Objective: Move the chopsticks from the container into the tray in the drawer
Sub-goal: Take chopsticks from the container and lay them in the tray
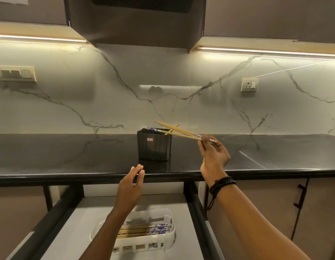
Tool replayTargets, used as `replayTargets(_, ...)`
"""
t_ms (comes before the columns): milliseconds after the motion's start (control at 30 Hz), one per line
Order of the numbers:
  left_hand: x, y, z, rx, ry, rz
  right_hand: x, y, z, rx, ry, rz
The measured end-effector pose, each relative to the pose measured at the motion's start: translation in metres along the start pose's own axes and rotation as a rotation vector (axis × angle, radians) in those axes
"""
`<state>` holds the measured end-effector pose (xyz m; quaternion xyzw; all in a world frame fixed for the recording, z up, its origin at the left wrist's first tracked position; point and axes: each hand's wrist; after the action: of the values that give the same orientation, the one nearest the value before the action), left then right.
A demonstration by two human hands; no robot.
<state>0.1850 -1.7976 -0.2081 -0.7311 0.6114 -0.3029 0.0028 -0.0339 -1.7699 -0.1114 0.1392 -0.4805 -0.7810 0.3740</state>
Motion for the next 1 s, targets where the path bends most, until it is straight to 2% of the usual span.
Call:
replayTargets(167,-0.005,0.0,-0.008,-0.117,-0.023,0.033,-0.021,-0.03,-0.018,-0.022,0.207,0.104)
replayTargets(333,-0.006,0.0,-0.019,-0.456,-0.226,0.086,-0.033,-0.045,-0.033,-0.059,0.36,0.238)
replayTargets(467,-0.003,-0.002,-0.02,-0.624,-0.351,-0.001,-0.04,-0.049,-0.039,-0.176,0.41,0.343)
replayTargets(567,-0.001,-0.006,-0.023,-0.758,-0.418,-0.019,-0.042,-0.05,-0.04,-0.215,0.421,0.354)
replayTargets(767,0.003,-0.008,-0.02,-0.801,-0.422,-0.036,-0.035,-0.056,-0.036,-0.201,0.411,0.276)
replayTargets(833,0.005,-0.012,-0.019,-0.814,-0.394,-0.071,-0.032,-0.058,-0.033,-0.202,0.387,0.255)
replayTargets(900,0.005,-0.015,-0.018,-0.764,-0.292,-0.116,-0.029,-0.06,-0.03,-0.215,0.361,0.251)
replayTargets(933,0.004,-0.015,-0.017,-0.676,-0.197,-0.145,-0.028,-0.061,-0.03,-0.229,0.353,0.255)
replayTargets(1000,0.003,-0.012,-0.013,-0.332,0.062,-0.182,-0.027,-0.062,-0.029,-0.28,0.345,0.281)
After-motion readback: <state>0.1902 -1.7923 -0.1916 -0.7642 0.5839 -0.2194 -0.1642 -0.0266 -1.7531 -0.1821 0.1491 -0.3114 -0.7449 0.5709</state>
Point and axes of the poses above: each hand's wrist, its own x-axis towards the middle knuckle, its own y-axis out of the palm, z = x × y, and after that the axes turned 3 degrees about -y, right-handed
